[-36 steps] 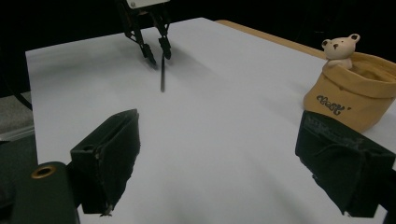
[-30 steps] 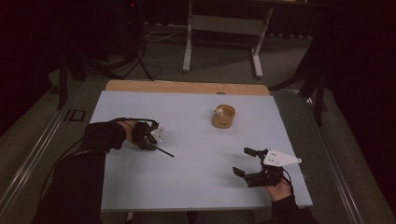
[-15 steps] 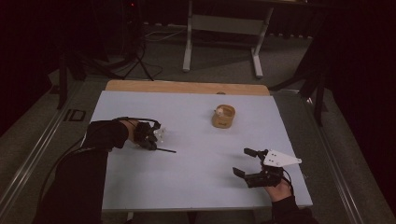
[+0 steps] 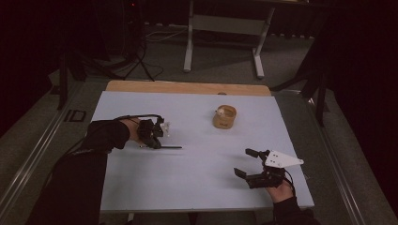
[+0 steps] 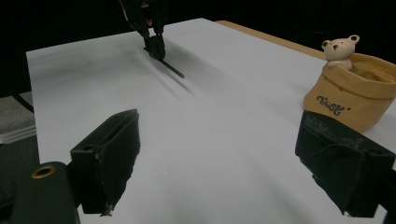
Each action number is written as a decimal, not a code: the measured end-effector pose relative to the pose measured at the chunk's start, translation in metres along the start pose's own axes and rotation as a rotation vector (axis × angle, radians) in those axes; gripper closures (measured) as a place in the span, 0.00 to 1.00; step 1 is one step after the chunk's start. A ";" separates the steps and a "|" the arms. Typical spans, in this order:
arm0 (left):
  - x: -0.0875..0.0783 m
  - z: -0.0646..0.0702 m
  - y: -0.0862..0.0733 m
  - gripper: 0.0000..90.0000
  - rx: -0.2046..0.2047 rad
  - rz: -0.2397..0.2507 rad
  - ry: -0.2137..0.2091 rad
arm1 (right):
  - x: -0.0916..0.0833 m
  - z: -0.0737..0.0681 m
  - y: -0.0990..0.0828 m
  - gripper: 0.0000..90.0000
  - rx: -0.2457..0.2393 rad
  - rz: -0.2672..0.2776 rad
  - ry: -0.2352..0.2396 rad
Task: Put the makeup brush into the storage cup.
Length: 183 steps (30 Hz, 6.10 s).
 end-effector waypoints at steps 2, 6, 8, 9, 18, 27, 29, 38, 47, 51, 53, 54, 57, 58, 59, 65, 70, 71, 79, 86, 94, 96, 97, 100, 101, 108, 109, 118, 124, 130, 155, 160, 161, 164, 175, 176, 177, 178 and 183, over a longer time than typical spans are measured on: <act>-0.002 0.003 0.002 0.95 -0.023 0.001 -0.003 | 0.000 0.000 0.000 0.15 0.001 0.001 0.001; -0.005 0.010 0.009 0.95 -0.032 0.008 -0.022 | 0.001 0.000 0.000 0.15 0.000 0.000 0.003; -0.007 0.013 0.012 0.95 -0.026 0.021 -0.023 | 0.001 -0.001 0.000 0.15 -0.002 -0.001 0.004; -0.008 0.015 0.014 0.95 -0.028 0.022 -0.026 | 0.001 -0.001 0.000 0.15 -0.001 -0.001 0.005; -0.015 0.026 0.027 0.95 -0.035 0.017 -0.034 | 0.002 -0.001 0.001 0.15 -0.001 -0.002 0.007; -0.023 0.036 0.045 0.95 -0.026 0.021 -0.028 | 0.004 -0.002 0.002 0.15 -0.002 -0.002 0.014; -0.024 0.037 0.048 0.95 -0.021 0.017 -0.028 | 0.004 -0.002 0.002 0.15 0.000 0.001 0.016; -0.028 0.043 0.064 0.95 -0.027 0.027 -0.044 | 0.004 -0.003 0.004 0.15 -0.007 -0.003 0.011; -0.031 0.046 0.082 0.95 -0.024 0.036 -0.058 | 0.002 -0.003 0.005 0.15 -0.015 -0.006 0.008; -0.034 0.047 0.091 0.95 -0.035 0.047 -0.053 | 0.001 -0.003 0.004 0.16 -0.014 -0.009 0.006; -0.035 0.047 0.096 0.95 -0.031 0.044 -0.057 | 0.000 -0.003 0.004 0.16 -0.011 -0.011 0.001; -0.035 0.047 0.096 0.95 -0.031 0.044 -0.057 | 0.000 -0.003 0.004 0.16 -0.011 -0.011 0.001; -0.033 0.048 0.107 0.95 -0.006 0.040 -0.066 | -0.001 -0.007 0.007 0.16 -0.033 -0.021 -0.020; -0.033 0.048 0.107 0.95 -0.006 0.040 -0.066 | -0.001 -0.008 0.007 0.16 -0.042 -0.025 -0.026; -0.031 0.049 0.111 0.95 0.004 0.038 -0.062 | 0.000 -0.010 0.008 0.16 -0.051 -0.030 -0.028; -0.027 0.049 0.118 0.95 0.015 0.024 -0.072 | 0.003 -0.020 0.013 0.16 -0.101 -0.055 -0.023; -0.022 0.048 0.126 0.95 0.026 0.018 -0.082 | 0.012 -0.031 0.017 0.15 -0.138 -0.093 0.011; -0.022 0.048 0.128 0.95 0.022 0.018 -0.091 | 0.013 -0.034 0.017 0.15 -0.157 -0.095 0.004; -0.018 0.049 0.135 0.95 0.035 0.002 -0.103 | 0.022 -0.048 0.024 0.23 -0.308 -0.155 -0.040; -0.018 0.051 0.139 0.95 0.048 -0.017 -0.108 | 0.026 -0.052 0.029 0.49 -0.510 -0.257 -0.107; -0.017 0.053 0.145 0.95 0.056 -0.024 -0.116 | 0.037 -0.060 0.030 0.66 -0.710 -0.345 -0.190; -0.017 0.052 0.146 0.95 0.052 -0.022 -0.120 | 0.041 -0.064 0.028 0.69 -0.747 -0.369 -0.195; -0.017 0.052 0.146 0.95 0.056 -0.020 -0.116 | 0.043 -0.065 0.028 0.69 -0.763 -0.382 -0.205; -0.017 0.053 0.148 0.95 0.053 -0.020 -0.122 | 0.049 -0.067 0.027 0.70 -0.829 -0.409 -0.191; -0.017 0.053 0.148 0.95 0.042 -0.023 -0.124 | 0.051 -0.067 0.028 0.70 -0.839 -0.413 -0.196; -0.016 0.052 0.156 0.95 0.044 -0.017 -0.120 | 0.063 -0.076 0.036 0.75 -0.878 -0.399 -0.178; -0.016 0.052 0.156 0.95 0.040 -0.019 -0.125 | 0.065 -0.078 0.036 0.75 -0.889 -0.400 -0.178; -0.016 0.053 0.160 0.95 0.040 -0.020 -0.124 | 0.079 -0.085 0.034 0.79 -0.965 -0.429 -0.186; -0.018 0.052 0.162 0.95 0.036 -0.004 -0.133 | 0.084 -0.085 0.035 0.87 -0.974 -0.447 -0.195; -0.017 0.054 0.164 0.95 0.034 -0.006 -0.140 | 0.088 -0.083 0.035 0.94 -0.974 -0.464 -0.197; -0.049 0.041 0.137 0.25 -0.062 0.253 -0.030 | 0.082 -0.063 0.041 0.95 -0.707 -0.526 -0.193; -0.055 0.038 0.124 0.17 -0.098 0.301 0.000 | 0.080 -0.055 0.044 0.95 -0.567 -0.531 -0.195; -0.057 0.038 0.120 0.16 -0.112 0.333 0.016 | 0.079 -0.053 0.045 0.95 -0.539 -0.528 -0.193; -0.059 0.039 0.111 0.12 -0.135 0.397 0.009 | 0.075 -0.049 0.047 0.95 -0.431 -0.508 -0.208; -0.054 0.055 0.079 0.11 -0.216 0.672 0.075 | 0.064 -0.032 0.056 0.95 -0.137 -0.414 -0.206; -0.054 0.056 0.077 0.11 -0.221 0.688 0.083 | 0.063 -0.031 0.057 0.95 -0.121 -0.404 -0.207; -0.053 0.058 0.075 0.11 -0.237 0.706 0.083 | 0.063 -0.030 0.058 0.95 -0.107 -0.395 -0.203; -0.051 0.060 0.072 0.11 -0.257 0.724 0.075 | 0.062 -0.029 0.058 0.95 -0.093 -0.387 -0.202; -0.041 0.068 0.062 0.11 -0.283 0.750 0.097 | 0.060 -0.026 0.061 0.95 -0.040 -0.356 -0.190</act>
Point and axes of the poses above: each handheld gripper's, and its own axes: x roughly forward along the jaws, y roughly out of its top, z roughly to its right, the point moved 1 cm from there along x, roughly forward along the jaws, and after that the axes turned 3 degrees about -y, right-handed, at the moved point
